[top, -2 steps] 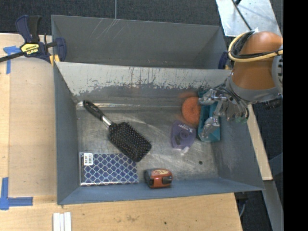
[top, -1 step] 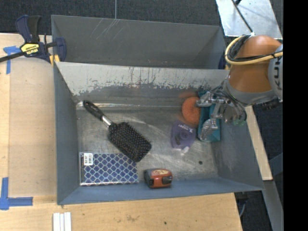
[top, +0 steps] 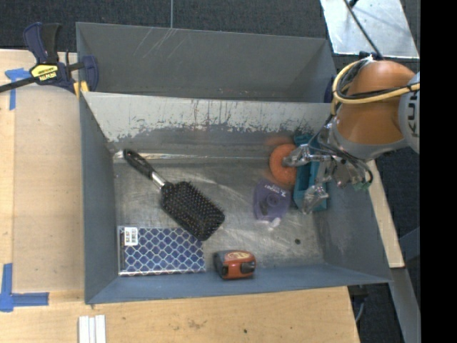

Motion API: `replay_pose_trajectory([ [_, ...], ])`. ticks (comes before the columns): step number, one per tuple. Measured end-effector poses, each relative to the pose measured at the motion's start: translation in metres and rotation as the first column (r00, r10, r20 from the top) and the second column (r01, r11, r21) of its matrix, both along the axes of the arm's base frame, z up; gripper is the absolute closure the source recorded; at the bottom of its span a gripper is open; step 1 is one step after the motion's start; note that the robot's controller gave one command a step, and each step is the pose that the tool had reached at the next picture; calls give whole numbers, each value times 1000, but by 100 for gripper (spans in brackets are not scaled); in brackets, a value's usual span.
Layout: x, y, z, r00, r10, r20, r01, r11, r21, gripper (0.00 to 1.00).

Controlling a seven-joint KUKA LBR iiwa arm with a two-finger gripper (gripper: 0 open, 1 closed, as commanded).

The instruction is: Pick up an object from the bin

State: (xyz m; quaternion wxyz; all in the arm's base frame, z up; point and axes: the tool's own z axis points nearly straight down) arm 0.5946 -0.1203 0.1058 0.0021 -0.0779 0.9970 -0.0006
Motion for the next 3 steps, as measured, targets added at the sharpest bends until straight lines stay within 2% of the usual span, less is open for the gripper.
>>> replay_pose_trajectory([
  [1, 0, -1, -25, 940, -340, 27, 340, 940, 15, 100],
  [2, 0, -1, -25, 940, -340, 27, 340, 940, 14, 100],
  [3, -7, 10, 113, 951, -308, 2, 308, 951, 2, 100],
])
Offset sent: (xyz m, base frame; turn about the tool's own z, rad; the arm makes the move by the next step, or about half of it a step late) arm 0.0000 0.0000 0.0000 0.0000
